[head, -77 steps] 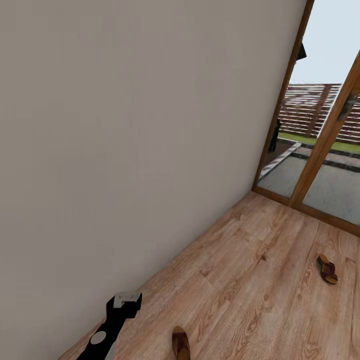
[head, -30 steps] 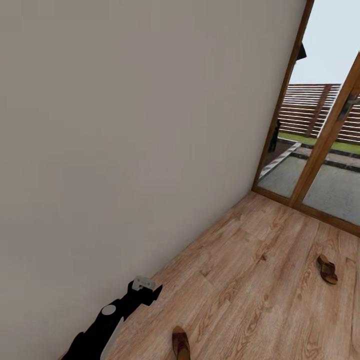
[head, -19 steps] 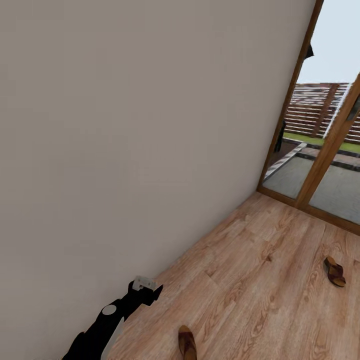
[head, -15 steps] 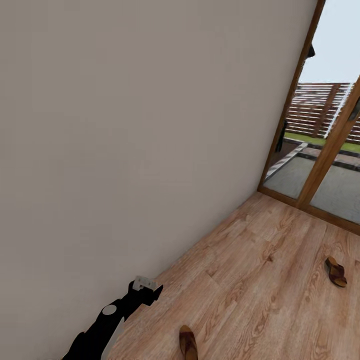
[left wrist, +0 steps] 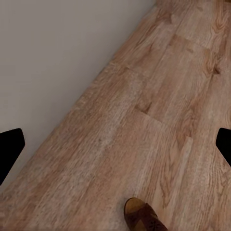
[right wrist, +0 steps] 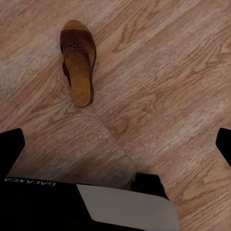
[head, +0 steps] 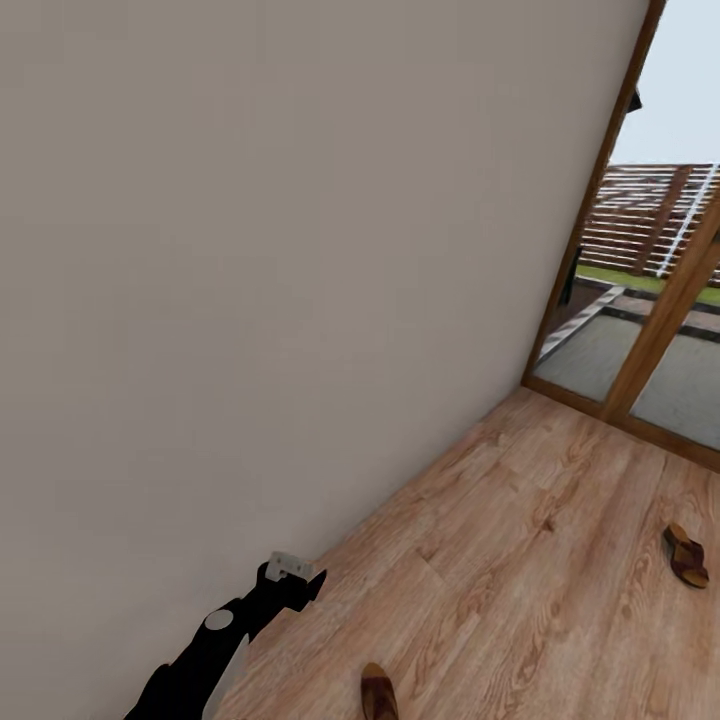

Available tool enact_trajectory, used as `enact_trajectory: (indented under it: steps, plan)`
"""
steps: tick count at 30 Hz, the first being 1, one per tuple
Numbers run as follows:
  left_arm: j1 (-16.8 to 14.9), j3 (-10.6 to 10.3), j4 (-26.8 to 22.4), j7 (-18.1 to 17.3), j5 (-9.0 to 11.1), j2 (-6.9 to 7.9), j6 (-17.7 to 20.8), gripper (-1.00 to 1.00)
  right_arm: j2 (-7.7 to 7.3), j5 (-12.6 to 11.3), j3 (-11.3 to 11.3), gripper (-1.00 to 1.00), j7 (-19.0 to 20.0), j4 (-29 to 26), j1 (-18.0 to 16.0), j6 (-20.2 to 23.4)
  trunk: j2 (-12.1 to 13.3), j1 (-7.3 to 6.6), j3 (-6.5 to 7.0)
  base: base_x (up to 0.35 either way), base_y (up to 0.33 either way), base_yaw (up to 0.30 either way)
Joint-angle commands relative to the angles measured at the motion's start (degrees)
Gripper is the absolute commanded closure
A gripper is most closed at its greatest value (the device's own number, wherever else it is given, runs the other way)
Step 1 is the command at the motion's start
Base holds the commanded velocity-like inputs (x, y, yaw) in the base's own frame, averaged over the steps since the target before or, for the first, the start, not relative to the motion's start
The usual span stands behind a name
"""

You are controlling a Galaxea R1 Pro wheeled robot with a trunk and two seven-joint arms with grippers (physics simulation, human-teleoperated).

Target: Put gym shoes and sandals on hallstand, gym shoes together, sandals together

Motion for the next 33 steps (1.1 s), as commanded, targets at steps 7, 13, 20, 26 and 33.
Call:
enact_trajectory:
  steps: [7,13,20,26,33]
  plan:
    - [0.0,0.0,0.0,-0.1,0.0,-0.06,-0.1,-1.0,-0.05,-0.1,0.0,-1.0,0.1,-0.1,0.0,0.1,0.0,0.0,-0.49,0.009,0.0,0.152]
    - [0.0,0.0,0.0,-0.1,0.0,-0.09,-0.1,-1.0,-0.06,-0.2,0.0,-1.0,0.0,-0.1,0.0,0.1,0.0,0.0,-0.64,0.005,0.0,0.065]
    - [0.0,0.0,0.0,-0.1,-0.1,-0.38,-0.1,-1.0,-0.06,-0.2,0.0,-1.0,0.1,-0.1,0.0,0.1,0.0,0.0,-0.67,0.095,0.0,0.01]
    - [0.0,0.0,0.0,-0.1,-0.1,-0.44,-0.1,-1.0,-0.06,-0.2,0.0,-1.0,0.2,-0.1,0.0,0.0,0.0,0.0,-0.67,0.209,0.0,0.001]
    - [0.0,0.0,0.0,-0.1,-0.1,-0.46,-0.1,-1.0,-0.06,-0.2,0.0,-1.0,0.1,-0.1,0.0,0.1,0.0,0.0,-0.67,0.037,0.0,0.0]
